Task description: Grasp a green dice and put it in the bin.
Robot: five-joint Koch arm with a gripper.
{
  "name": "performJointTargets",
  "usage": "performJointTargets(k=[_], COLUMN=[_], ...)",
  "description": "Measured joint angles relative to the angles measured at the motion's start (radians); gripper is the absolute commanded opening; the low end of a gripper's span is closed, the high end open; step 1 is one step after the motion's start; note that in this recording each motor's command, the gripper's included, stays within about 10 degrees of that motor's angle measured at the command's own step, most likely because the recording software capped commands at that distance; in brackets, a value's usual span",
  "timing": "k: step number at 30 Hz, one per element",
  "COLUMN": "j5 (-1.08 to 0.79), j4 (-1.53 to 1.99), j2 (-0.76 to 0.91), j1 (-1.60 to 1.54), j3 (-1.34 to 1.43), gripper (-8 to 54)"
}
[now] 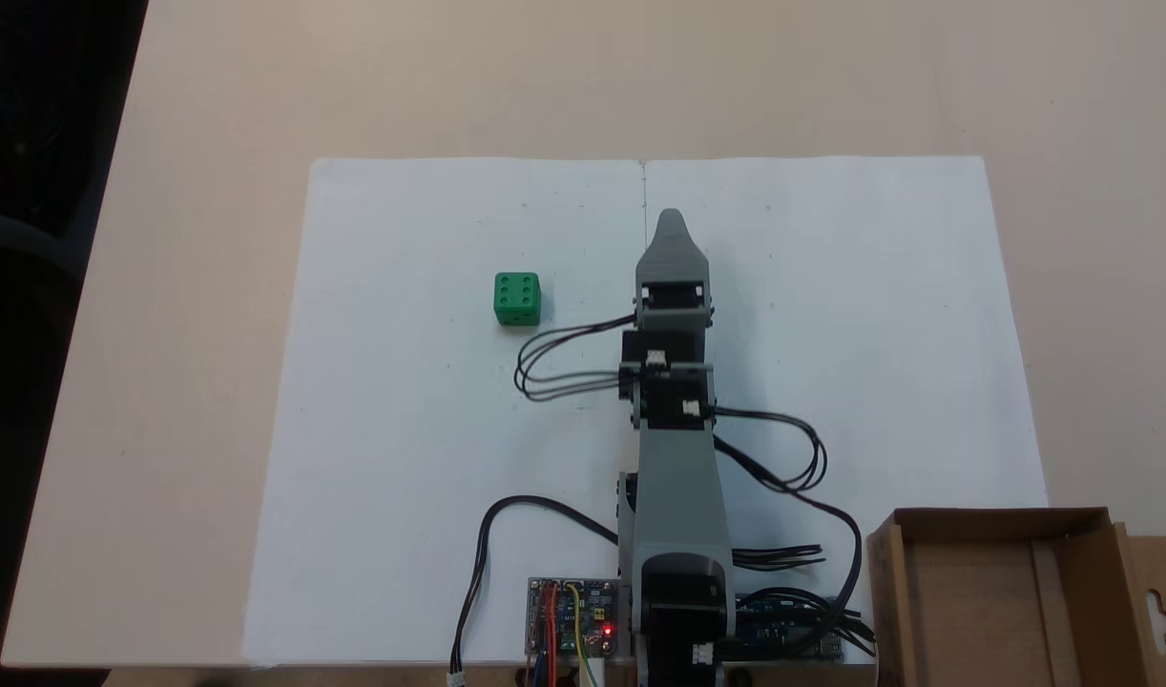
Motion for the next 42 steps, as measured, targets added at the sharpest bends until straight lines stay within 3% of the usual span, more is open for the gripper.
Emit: performJointTargets(k=[10, 21, 27, 32, 42], j5=[0.018, 0.314, 0.480, 0.580, 0.589], j4=[0.604, 1.184, 1.454, 1.520, 1.522], j2=[-0.008, -0.324, -0.399, -0.436, -0.693], j1=[-0.028, -0.183, -0.333, -0.428, -0.477], j3=[-0.325, -0.845, -0.888, -0.928, -1.118], gripper=[39.0, 39.6, 39.8, 40.9, 44.4])
